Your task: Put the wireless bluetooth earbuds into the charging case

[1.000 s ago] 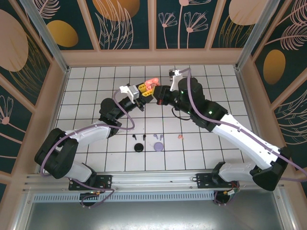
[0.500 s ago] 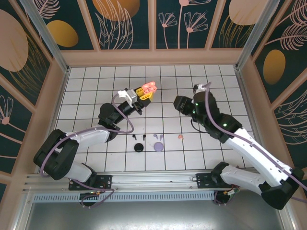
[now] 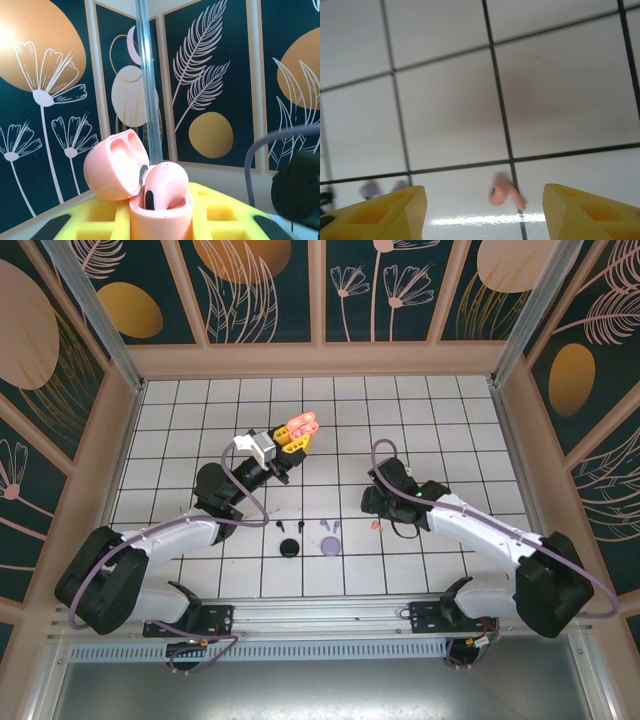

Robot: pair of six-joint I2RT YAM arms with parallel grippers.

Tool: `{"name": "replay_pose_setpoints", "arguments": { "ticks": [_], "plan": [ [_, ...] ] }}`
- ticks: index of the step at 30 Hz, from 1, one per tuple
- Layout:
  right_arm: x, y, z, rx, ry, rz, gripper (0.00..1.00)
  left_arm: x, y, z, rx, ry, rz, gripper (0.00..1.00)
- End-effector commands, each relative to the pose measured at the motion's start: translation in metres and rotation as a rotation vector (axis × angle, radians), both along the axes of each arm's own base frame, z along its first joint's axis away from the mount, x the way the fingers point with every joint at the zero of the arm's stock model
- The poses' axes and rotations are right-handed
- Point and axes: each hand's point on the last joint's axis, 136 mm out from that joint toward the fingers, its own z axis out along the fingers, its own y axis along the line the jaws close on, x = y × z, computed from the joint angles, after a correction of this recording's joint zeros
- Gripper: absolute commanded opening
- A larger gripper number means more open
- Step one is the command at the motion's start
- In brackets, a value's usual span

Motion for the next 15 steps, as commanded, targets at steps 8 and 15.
{"name": "replay_pose_setpoints", "arguments": {
  "ticks": [8,15],
  "plan": [
    [-0.006,0.011,-0.04,0.113,0.051,0.009,0.64,-0.011,0.003,0.009,-0.006,-0.039,-0.003,0.0],
    [-0.002,0.017,-0.05,0.134,0.049,0.011,0.64,-0.011,0.003,0.011,-0.013,-0.038,-0.008,0.0]
  ]
}}
